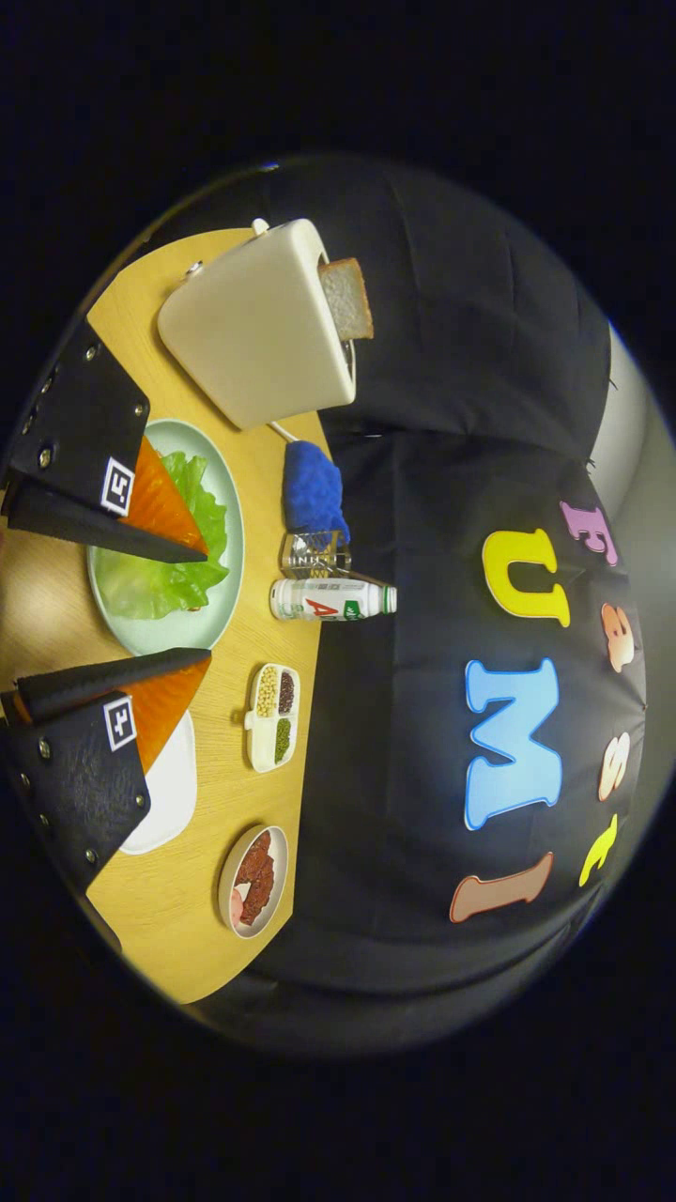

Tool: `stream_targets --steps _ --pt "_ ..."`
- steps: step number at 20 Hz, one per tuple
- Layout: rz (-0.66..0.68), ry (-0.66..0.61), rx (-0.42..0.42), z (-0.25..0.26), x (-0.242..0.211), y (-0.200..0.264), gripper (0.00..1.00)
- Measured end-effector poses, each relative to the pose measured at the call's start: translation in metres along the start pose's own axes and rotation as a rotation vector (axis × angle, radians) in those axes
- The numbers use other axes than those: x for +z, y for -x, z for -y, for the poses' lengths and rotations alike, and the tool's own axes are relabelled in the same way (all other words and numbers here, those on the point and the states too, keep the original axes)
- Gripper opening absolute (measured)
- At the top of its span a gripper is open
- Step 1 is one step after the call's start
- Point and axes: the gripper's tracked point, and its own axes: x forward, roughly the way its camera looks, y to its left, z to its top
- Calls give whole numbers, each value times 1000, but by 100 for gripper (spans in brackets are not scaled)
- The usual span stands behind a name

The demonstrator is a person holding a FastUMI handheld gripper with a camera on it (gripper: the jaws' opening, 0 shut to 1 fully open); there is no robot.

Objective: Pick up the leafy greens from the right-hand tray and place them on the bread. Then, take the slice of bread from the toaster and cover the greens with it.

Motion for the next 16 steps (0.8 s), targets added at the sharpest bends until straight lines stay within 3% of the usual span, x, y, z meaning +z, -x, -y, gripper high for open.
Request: stream_targets --steps 4,11,14,16 --pt "53 2 -43 -12 14 21 55" --pt "123 -52 17 -72 32 39 55" --pt "137 -66 -61 -74 37 45 55" --pt "136 -68 -62 -88 41 42 55"
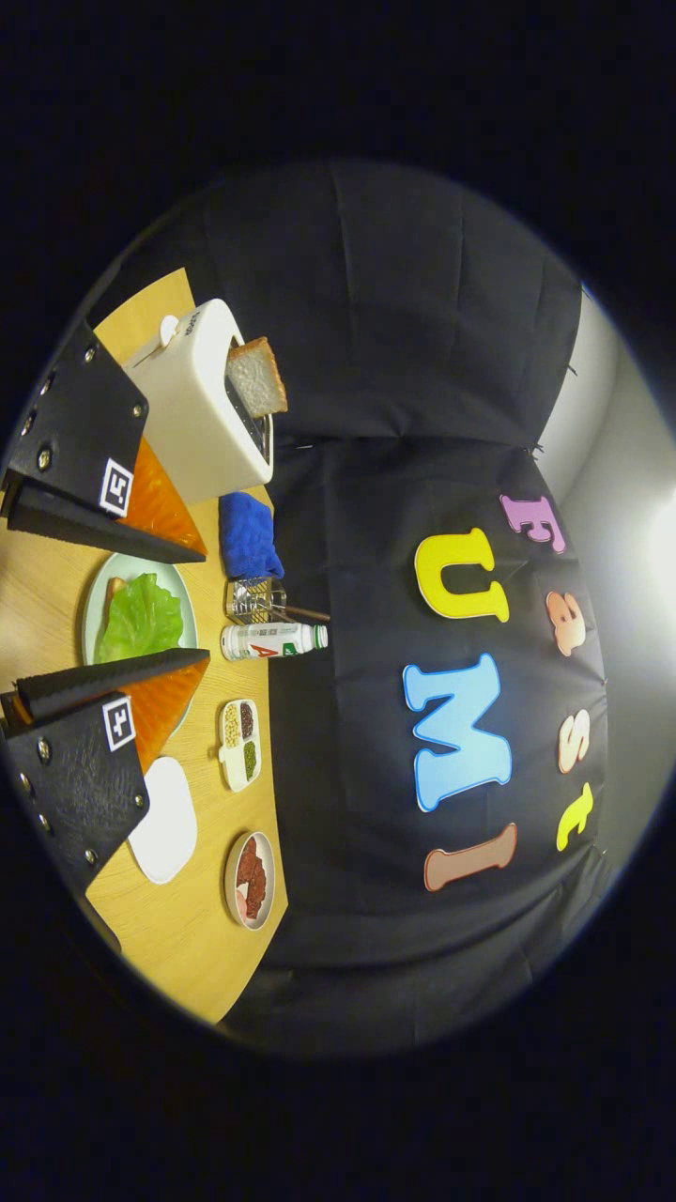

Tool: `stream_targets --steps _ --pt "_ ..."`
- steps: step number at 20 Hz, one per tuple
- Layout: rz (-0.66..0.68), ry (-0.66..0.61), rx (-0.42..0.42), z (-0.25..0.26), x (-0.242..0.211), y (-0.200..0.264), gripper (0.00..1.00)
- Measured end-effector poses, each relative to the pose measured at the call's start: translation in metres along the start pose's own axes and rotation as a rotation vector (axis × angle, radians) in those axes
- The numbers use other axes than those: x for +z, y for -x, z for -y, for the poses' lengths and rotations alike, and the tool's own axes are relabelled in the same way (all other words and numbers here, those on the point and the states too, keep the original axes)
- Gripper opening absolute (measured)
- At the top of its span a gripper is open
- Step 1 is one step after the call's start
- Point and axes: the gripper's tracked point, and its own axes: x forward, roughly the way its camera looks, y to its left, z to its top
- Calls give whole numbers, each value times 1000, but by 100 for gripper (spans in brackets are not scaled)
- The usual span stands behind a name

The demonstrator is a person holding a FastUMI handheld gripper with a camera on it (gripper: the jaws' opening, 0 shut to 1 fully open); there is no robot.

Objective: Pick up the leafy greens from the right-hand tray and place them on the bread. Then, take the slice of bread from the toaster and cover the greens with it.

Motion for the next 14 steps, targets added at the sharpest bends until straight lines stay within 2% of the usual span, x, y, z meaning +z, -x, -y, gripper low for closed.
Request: stream_targets --steps 2,3,14 --pt "1 6 4 -13 7 -3 55" --pt "-1 10 15 -23 9 -5 45" --pt "23 77 156 -140 25 -12 40"
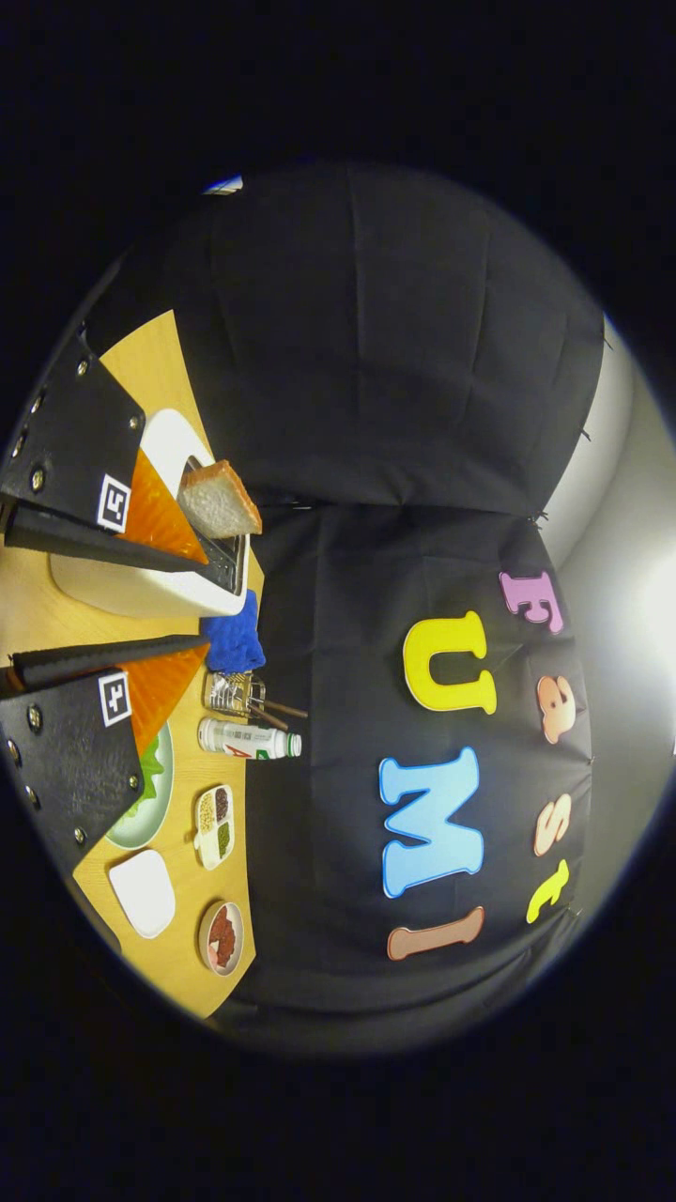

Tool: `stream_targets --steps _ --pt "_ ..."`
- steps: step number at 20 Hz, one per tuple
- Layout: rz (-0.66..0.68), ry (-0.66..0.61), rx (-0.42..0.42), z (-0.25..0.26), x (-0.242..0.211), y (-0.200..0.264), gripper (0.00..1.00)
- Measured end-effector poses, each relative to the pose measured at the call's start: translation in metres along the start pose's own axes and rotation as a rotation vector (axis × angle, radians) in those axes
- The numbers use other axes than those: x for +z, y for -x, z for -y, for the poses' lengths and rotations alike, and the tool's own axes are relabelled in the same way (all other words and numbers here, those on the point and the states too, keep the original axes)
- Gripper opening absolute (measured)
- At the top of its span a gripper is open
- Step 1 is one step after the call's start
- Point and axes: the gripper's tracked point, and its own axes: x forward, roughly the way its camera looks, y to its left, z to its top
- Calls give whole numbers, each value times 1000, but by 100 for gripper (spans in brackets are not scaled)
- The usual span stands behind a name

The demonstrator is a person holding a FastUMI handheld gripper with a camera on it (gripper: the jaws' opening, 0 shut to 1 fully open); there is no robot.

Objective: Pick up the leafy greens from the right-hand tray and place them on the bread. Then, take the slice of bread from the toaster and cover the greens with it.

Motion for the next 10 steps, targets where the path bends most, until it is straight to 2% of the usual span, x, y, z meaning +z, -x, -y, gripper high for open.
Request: stream_targets --steps 7,10 --pt "-37 18 87 -59 -15 -27 40" --pt "-30 53 83 -72 -14 -34 40"
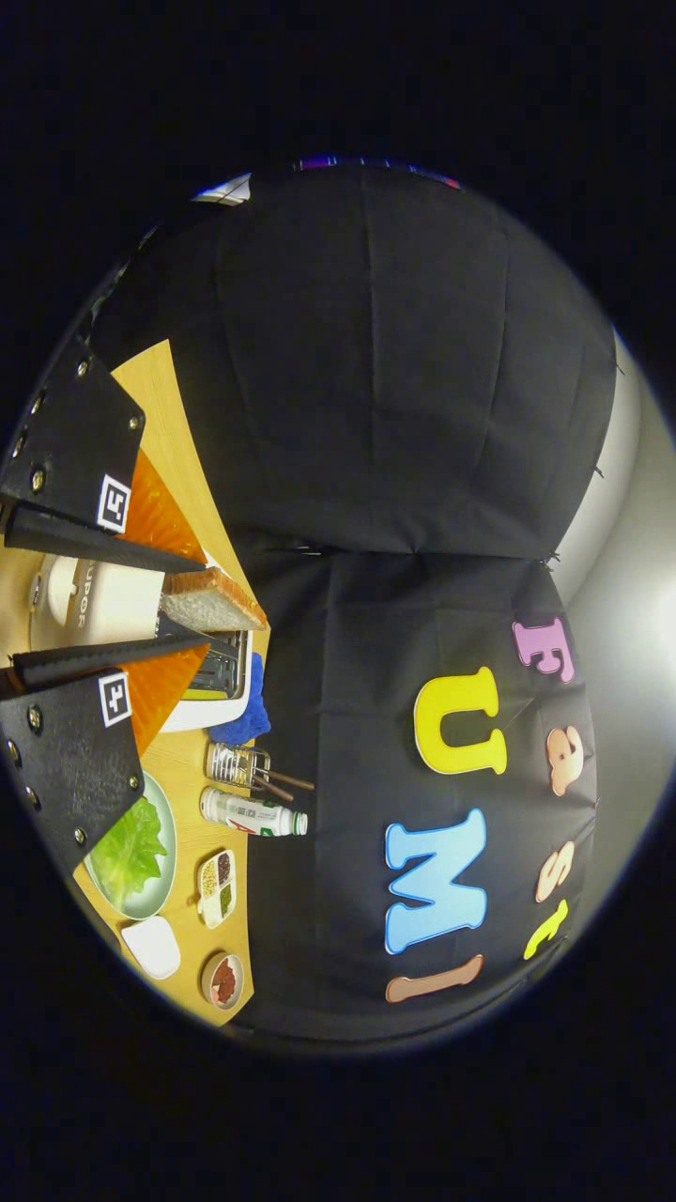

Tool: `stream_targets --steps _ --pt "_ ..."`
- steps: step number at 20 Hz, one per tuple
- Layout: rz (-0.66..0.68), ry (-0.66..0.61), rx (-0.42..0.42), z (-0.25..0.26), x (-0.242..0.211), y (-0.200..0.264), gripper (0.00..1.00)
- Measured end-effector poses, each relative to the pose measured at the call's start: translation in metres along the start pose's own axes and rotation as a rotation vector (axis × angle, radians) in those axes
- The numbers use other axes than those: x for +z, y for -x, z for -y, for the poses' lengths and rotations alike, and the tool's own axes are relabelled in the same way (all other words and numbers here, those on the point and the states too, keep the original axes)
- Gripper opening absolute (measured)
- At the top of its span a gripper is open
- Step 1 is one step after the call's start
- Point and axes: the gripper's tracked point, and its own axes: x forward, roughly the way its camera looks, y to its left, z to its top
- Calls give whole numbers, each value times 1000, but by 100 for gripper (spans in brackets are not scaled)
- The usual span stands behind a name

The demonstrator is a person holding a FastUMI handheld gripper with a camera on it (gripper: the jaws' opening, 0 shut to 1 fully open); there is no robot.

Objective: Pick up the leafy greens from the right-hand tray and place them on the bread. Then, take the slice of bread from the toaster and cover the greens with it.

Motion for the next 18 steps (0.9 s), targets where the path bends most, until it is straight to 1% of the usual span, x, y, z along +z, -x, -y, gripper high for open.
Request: stream_targets --steps 5,8,9,11,13,14,18 --pt "21 2 -18 -9 0 -21 40" --pt "9 -2 -59 -3 1 -25 40" --pt "-4 -13 -57 -5 -7 -31 25" --pt "-17 -18 -60 -5 -7 -35 15" --pt "-16 -29 -74 -2 -8 -36 15" --pt "-20 -34 -71 0 -7 -34 5" --pt "-16 -52 -58 0 -4 -35 5"
